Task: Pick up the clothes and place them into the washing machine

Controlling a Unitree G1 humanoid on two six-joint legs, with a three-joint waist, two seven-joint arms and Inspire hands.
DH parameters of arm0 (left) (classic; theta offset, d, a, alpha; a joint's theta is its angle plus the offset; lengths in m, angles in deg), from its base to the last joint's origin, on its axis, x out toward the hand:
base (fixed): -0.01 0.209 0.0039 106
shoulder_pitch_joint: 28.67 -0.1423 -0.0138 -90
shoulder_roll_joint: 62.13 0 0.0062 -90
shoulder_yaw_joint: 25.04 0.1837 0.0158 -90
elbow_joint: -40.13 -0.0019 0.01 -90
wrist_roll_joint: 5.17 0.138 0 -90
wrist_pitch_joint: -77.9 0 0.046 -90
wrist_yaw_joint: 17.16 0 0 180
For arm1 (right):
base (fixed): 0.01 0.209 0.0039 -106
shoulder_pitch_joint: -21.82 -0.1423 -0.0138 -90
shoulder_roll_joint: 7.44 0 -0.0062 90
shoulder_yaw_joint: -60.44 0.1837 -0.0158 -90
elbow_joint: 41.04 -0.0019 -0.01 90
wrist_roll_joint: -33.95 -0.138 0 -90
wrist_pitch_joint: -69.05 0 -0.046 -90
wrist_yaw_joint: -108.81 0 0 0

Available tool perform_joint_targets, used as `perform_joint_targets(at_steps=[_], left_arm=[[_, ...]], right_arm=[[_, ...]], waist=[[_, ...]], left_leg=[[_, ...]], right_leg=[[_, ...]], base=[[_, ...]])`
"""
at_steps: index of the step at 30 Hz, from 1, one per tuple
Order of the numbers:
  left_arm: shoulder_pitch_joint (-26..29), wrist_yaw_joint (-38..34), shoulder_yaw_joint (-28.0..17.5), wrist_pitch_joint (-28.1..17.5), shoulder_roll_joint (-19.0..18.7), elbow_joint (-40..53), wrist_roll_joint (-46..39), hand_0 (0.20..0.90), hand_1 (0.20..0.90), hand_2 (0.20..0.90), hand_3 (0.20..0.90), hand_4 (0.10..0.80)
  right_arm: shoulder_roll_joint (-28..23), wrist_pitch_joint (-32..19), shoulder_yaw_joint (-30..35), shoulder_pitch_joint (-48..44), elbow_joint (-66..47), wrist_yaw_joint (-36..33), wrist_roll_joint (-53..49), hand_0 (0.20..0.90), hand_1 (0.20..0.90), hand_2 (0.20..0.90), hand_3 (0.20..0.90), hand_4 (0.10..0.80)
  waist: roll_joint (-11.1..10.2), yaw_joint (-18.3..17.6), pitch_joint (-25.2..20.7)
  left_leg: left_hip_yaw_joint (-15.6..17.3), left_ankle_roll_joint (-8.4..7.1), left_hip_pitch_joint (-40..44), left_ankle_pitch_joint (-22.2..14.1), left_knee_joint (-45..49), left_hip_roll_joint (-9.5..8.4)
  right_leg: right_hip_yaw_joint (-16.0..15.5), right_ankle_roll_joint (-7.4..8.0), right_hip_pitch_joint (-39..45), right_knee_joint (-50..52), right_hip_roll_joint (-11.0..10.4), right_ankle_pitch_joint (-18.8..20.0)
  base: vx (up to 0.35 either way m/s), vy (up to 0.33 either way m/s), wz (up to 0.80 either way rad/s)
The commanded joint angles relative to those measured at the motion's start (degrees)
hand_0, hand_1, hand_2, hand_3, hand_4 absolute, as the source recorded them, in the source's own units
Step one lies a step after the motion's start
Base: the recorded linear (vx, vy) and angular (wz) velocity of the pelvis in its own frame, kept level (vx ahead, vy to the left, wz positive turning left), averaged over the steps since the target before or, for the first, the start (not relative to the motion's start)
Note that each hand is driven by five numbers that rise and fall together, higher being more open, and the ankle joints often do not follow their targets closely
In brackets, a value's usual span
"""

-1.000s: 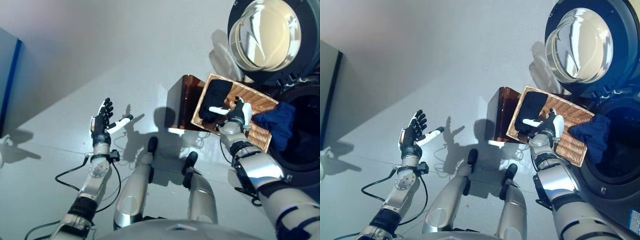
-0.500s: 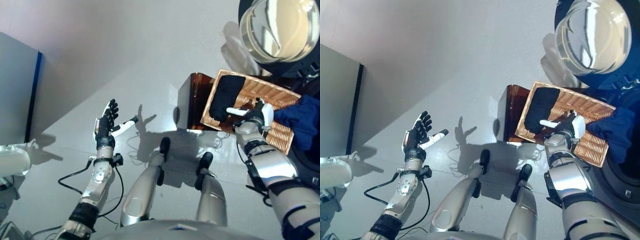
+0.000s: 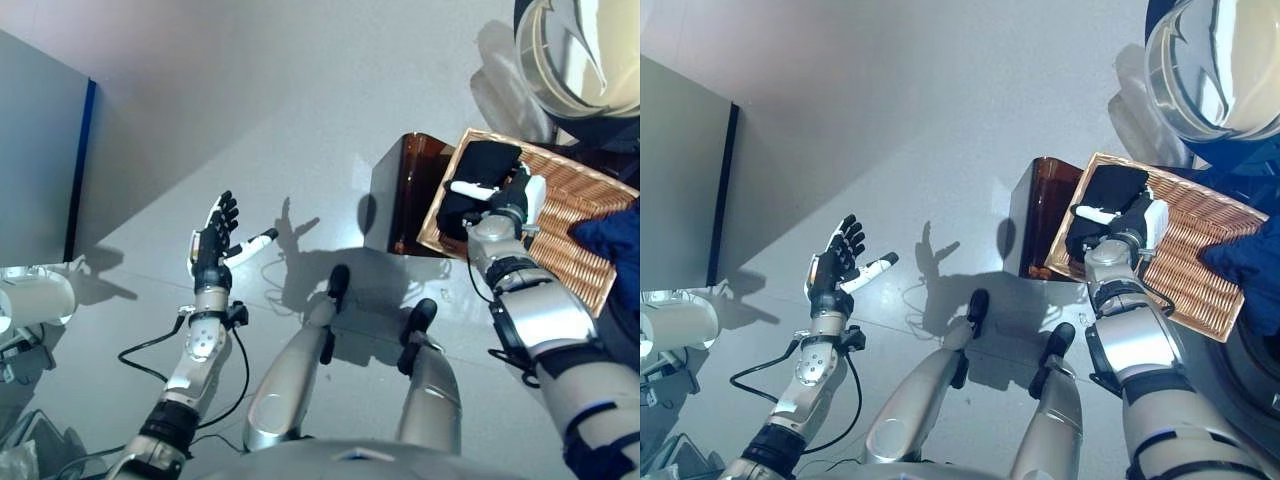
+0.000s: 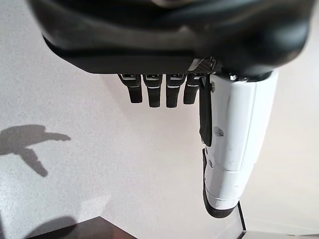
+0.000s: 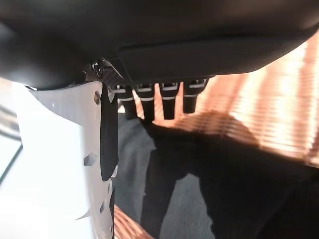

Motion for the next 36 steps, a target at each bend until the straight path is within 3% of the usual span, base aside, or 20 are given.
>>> perform_joint_targets(at_steps=[1, 4, 5, 6, 7, 8, 17, 18, 22, 23, 36], left_arm=[[1.29, -1.52, -1.74, -6.54, -3.62, 11.37, 1.51, 0.9, 0.9, 0.9, 0.9, 0.8], [0.56, -1.84, -2.16, -6.77, -3.7, 13.29, 1.74, 0.9, 0.9, 0.9, 0.9, 0.8], [0.2, -1.93, -2.13, -6.73, -3.86, 13.34, 1.81, 0.9, 0.9, 0.9, 0.9, 0.8], [-0.04, -2.02, -2.0, -6.73, -3.74, 13.27, 1.53, 0.9, 0.9, 0.9, 0.9, 0.8], [-0.23, -2.1, -1.9, -6.74, -3.74, 13.36, 1.46, 0.9, 0.9, 0.9, 0.9, 0.8], [-0.24, -2.14, -1.63, -6.66, -3.76, 13.32, 1.61, 0.9, 0.9, 0.9, 0.9, 0.8], [-0.88, -2.73, -1.02, -6.59, -4.36, 13.07, 1.83, 0.9, 0.9, 0.9, 0.9, 0.8], [-1.0, -2.67, -0.76, -6.49, -4.47, 13.03, 2.03, 0.9, 0.9, 0.9, 0.9, 0.8], [-1.16, -2.44, -0.79, -6.45, -4.35, 12.71, 1.72, 0.9, 0.9, 0.9, 0.9, 0.8], [-1.62, -2.11, -0.73, -6.43, -4.3, 12.61, 1.39, 0.9, 0.9, 0.9, 0.9, 0.8], [-1.44, -0.18, -0.36, -5.66, -3.22, 8.93, -0.53, 0.9, 0.9, 0.9, 0.9, 0.8]], right_arm=[[-3.29, -3.49, -1.33, -6.44, -1.35, -2.09, -1.83, 0.9, 0.9, 0.9, 0.9, 0.8], [-4.87, -3.79, -0.65, -8.47, -0.86, -2.7, -3.52, 0.9, 0.9, 0.9, 0.9, 0.8], [-5.51, -3.7, -0.93, -9.25, -0.76, -2.83, -3.61, 0.9, 0.9, 0.9, 0.9, 0.8], [-5.9, -3.82, -0.75, -9.85, -0.81, -2.99, -3.9, 0.502, 0.502, 0.502, 0.502, 0.516], [-6.22, -3.87, -0.62, -9.93, -0.86, -3.31, -3.94, 0.392, 0.392, 0.392, 0.392, 0.437], [-6.18, -3.95, -0.47, -9.75, -1.03, -3.38, -3.86, 0.2, 0.2, 0.2, 0.2, 0.3], [-5.14, -3.58, -0.86, -8.8, -1.55, -4.23, -2.3, 0.2, 0.2, 0.2, 0.2, 0.3], [-5.34, -3.36, -0.7, -8.67, -1.22, -4.53, -2.1, 0.2, 0.2, 0.2, 0.2, 0.3], [-5.43, -3.25, -0.45, -8.29, -1.11, -4.53, -2.01, 0.2, 0.2, 0.2, 0.2, 0.3], [-5.82, -3.2, 0.21, -7.13, -1.38, -4.62, -1.96, 0.2, 0.2, 0.2, 0.2, 0.3], [-7.29, -4.99, 3.67, -1.4, -4.59, -3.9, -4.33, 0.2, 0.2, 0.2, 0.2, 0.3]], waist=[[0.06, 0.85, 1.7], [1.7, 1.41, 2.48], [2.01, 1.55, 2.31], [2.84, 1.6, 2.59], [3.14, 1.58, 2.57], [3.46, 1.6, 2.6], [3.98, 1.2, 1.87], [4.38, 1.11, 2.08], [4.26, 0.91, 1.6], [4.58, 0.46, 1.73], [4.12, -2.6, -0.1]], left_leg=[[-0.05, -3.22, -3.97, -5.05, 5.25, -1.75], [0.14, -3.2, -5.72, -5.03, 6.04, -2.16], [-0.27, -3.47, -5.66, -6.48, 6.28, -2.37], [-0.2, -3.48, -6.54, -6.57, 7.01, -2.64], [-0.14, -3.47, -6.73, -6.81, 7.3, -2.79], [-0.05, -3.46, -6.98, -6.84, 7.6, -2.85], [0.2, -3.43, -5.76, -6.64, 7.07, -2.56], [0.57, -3.16, -5.92, -5.16, 6.98, -2.41], [0.29, -3.48, -4.69, -6.68, 6.73, -2.36], [0.73, -3.35, -4.14, -4.94, 6.13, -1.84], [2.39, -3.91, 1.74, -3.99, 2.74, -0.36]], right_leg=[[1.04, 0.71, 4.75, -9.14, -2.19, 3.85], [1.36, 0.52, 2.09, -6.41, -2.67, 3.0], [1.99, 0.78, 1.96, -5.44, -2.67, 1.14], [2.37, 0.63, 0.8, -3.87, -2.78, 0.55], [2.59, 0.58, 0.45, -3.3, -2.85, 0.15], [2.69, 0.54, 0.1, -2.71, -2.91, 0.03], [3.04, 0.49, 0.72, -3.0, -2.61, -0.12], [2.58, 0.07, 0.59, -3.16, -2.5, 1.23], [3.13, 0.37, 1.5, -2.97, -2.46, -0.41], [2.81, -0.03, 1.9, -3.73, -2.19, 1.26], [4.18, -0.01, 6.97, -8.16, -0.54, 2.59]], base=[[-0.063, 0.033, 0.11], [-0.025, 0.038, 0.1], [0.05, 0.028, 0.15], [0.072, 0.021, 0.18], [-0.015, 0.035, 0.23], [0.004, 0.015, 0.14], [-0.01, 0.004, 0.01], [-0.103, -0.002, -0.04], [0.027, -0.023, -0.03], [-0.108, 0.0, 0.01], [-0.011, -0.015, -0.12]])
